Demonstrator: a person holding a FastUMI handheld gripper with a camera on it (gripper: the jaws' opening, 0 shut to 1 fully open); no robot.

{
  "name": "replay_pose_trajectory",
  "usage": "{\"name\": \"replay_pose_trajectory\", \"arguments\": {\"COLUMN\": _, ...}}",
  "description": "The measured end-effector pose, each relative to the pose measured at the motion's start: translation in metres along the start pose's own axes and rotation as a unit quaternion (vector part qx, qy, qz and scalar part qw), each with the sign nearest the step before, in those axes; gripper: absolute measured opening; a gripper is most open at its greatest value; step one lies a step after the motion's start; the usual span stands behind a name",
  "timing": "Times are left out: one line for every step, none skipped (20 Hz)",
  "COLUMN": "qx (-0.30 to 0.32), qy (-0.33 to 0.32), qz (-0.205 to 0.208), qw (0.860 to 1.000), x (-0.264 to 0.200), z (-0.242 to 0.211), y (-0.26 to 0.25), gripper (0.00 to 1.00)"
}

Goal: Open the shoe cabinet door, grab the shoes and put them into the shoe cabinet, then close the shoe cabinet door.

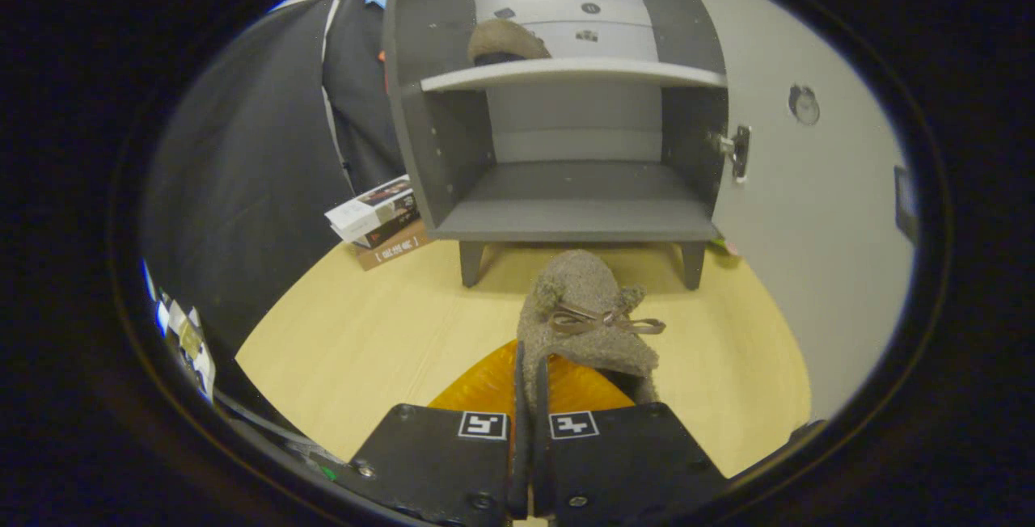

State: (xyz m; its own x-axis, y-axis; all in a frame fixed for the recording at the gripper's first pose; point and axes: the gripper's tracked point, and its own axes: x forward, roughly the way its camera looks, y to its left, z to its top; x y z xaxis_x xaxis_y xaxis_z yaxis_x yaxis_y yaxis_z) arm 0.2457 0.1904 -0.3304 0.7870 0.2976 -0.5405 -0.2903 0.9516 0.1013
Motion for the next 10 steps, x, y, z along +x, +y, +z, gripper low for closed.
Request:
{"name": "replay_pose_trajectory", "arguments": {"qx": -0.015, "qy": -0.009, "qz": 0.001, "qw": 1.0, "x": -0.01, "z": 0.013, "y": 0.004, "gripper": 0.06}}
{"name": "replay_pose_trajectory", "arguments": {"qx": -0.028, "qy": -0.014, "qz": 0.001, "qw": 0.999, "x": -0.021, "z": 0.024, "y": 0.007, "gripper": 0.06}}
{"name": "replay_pose_trajectory", "arguments": {"qx": -0.035, "qy": -0.019, "qz": 0.001, "qw": 0.999, "x": -0.031, "z": 0.038, "y": 0.011, "gripper": 0.06}}
{"name": "replay_pose_trajectory", "arguments": {"qx": -0.035, "qy": -0.022, "qz": 0.0, "qw": 0.999, "x": -0.041, "z": 0.052, "y": 0.013, "gripper": 0.06}}
{"name": "replay_pose_trajectory", "arguments": {"qx": -0.029, "qy": -0.026, "qz": 0.0, "qw": 0.999, "x": -0.052, "z": 0.067, "y": 0.015, "gripper": 0.06}}
{"name": "replay_pose_trajectory", "arguments": {"qx": -0.023, "qy": -0.035, "qz": 0.003, "qw": 0.999, "x": -0.062, "z": 0.085, "y": 0.016, "gripper": 0.06}}
{"name": "replay_pose_trajectory", "arguments": {"qx": -0.018, "qy": -0.046, "qz": 0.005, "qw": 0.999, "x": -0.071, "z": 0.104, "y": 0.016, "gripper": 0.06}}
{"name": "replay_pose_trajectory", "arguments": {"qx": -0.019, "qy": -0.058, "qz": 0.003, "qw": 0.998, "x": -0.079, "z": 0.124, "y": 0.013, "gripper": 0.06}}
{"name": "replay_pose_trajectory", "arguments": {"qx": -0.019, "qy": -0.072, "qz": -0.005, "qw": 0.997, "x": -0.086, "z": 0.147, "y": 0.009, "gripper": 0.06}}
{"name": "replay_pose_trajectory", "arguments": {"qx": -0.03, "qy": -0.081, "qz": -0.016, "qw": 0.996, "x": -0.092, "z": 0.167, "y": 0.004, "gripper": 0.06}}
